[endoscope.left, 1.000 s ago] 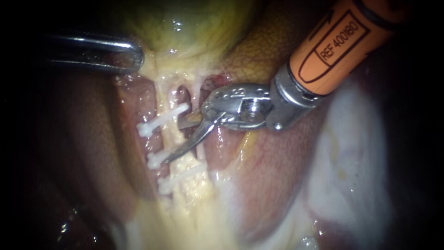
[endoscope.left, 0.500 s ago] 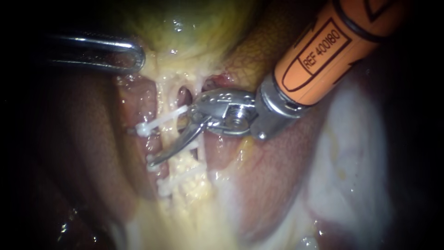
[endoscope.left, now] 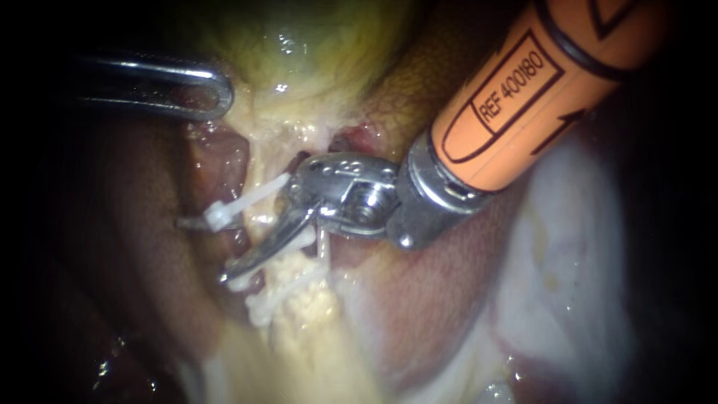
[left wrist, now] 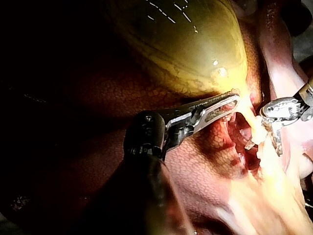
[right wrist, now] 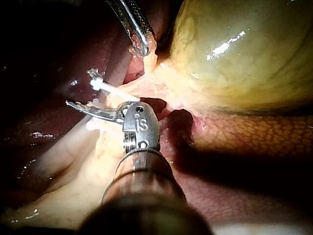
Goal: Go to the cutting position left tube
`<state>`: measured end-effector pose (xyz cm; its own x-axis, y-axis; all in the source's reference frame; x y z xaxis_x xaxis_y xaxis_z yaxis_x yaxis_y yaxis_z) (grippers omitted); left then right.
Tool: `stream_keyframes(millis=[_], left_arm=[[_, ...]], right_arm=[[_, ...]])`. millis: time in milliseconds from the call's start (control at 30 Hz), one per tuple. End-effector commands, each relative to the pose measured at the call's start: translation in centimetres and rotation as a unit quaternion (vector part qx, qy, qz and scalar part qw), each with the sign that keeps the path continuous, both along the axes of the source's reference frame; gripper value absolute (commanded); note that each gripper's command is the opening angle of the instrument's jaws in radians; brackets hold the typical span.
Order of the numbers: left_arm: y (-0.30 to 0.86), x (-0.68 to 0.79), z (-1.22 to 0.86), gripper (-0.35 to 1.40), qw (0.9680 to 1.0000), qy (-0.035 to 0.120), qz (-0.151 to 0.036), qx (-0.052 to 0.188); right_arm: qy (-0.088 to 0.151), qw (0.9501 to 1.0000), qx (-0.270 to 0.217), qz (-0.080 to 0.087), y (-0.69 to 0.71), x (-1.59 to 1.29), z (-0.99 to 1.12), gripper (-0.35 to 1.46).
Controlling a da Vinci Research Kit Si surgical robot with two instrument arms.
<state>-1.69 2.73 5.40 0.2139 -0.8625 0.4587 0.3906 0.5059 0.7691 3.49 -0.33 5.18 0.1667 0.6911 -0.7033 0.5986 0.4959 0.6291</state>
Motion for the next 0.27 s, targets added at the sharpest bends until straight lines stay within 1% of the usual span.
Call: stream_keyframes(millis=[33,133,267], left_arm=[[0.0,0.0,0.0,-0.35,1.0,0.0,0.0,0.0],[0.0,0.0,0.0,-0.35,1.0,0.0,0.0,0.0],[0.0,0.0,0.01,-0.35,1.0,0.0,0.0,0.0]], right_arm=[[0.0,1.0,0.0,-0.001,0.0,0.0,0.0,0.76],[-0.002,1.0,0.002,-0.001,0.0,0.0,0.0,0.77],[-0.001,1.0,0.002,-0.002,0.0,-0.01,0.0,0.84]])
